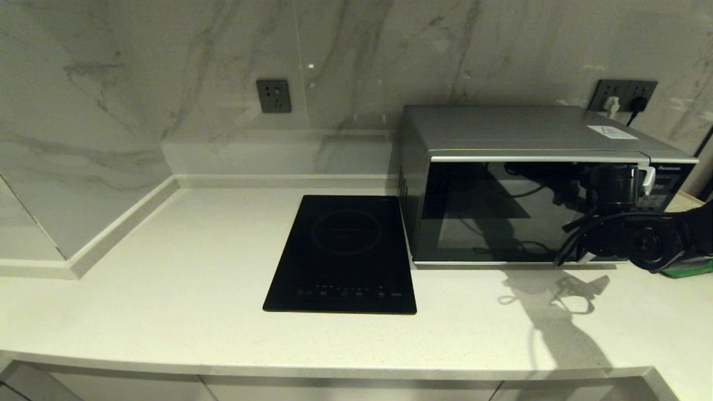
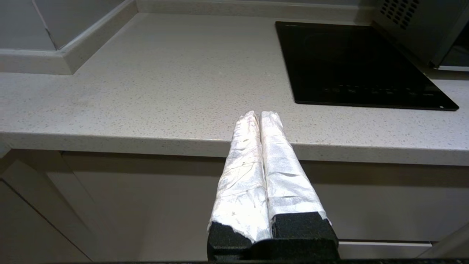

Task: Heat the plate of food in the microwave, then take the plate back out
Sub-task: Open the microwave oven

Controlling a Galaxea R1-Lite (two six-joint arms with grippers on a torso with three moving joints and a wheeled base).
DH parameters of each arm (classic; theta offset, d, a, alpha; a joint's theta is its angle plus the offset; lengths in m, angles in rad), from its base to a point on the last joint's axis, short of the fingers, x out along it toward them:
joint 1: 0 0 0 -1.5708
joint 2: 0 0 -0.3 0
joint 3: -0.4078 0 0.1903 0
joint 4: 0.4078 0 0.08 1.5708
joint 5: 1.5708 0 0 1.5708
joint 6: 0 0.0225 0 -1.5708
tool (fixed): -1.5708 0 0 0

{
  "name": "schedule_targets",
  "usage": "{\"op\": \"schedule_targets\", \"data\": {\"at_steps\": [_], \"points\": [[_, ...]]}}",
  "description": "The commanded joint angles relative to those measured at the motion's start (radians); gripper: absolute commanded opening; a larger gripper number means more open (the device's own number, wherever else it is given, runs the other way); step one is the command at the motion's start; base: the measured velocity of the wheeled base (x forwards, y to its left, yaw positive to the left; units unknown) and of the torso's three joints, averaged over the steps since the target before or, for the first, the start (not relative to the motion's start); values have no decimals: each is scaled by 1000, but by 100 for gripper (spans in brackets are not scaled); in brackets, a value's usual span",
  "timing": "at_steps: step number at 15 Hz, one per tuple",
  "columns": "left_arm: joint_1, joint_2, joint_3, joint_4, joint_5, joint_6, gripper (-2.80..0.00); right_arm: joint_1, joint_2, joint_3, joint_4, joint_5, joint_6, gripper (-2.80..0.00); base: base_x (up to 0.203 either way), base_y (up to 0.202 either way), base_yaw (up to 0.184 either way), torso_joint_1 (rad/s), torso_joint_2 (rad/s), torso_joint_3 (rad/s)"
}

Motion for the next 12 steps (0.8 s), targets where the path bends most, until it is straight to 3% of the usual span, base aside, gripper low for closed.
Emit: {"op": "schedule_targets", "data": {"at_steps": [1, 12], "points": [[0, 0, 0, -1, 0, 0, -280, 1, -7, 7, -3, -8, 18, 0, 0, 0, 0, 0, 0, 0], [0, 0, 0, -1, 0, -2, -280, 4, -165, 180, -1, -13, 107, 0, 0, 0, 0, 0, 0, 0]]}}
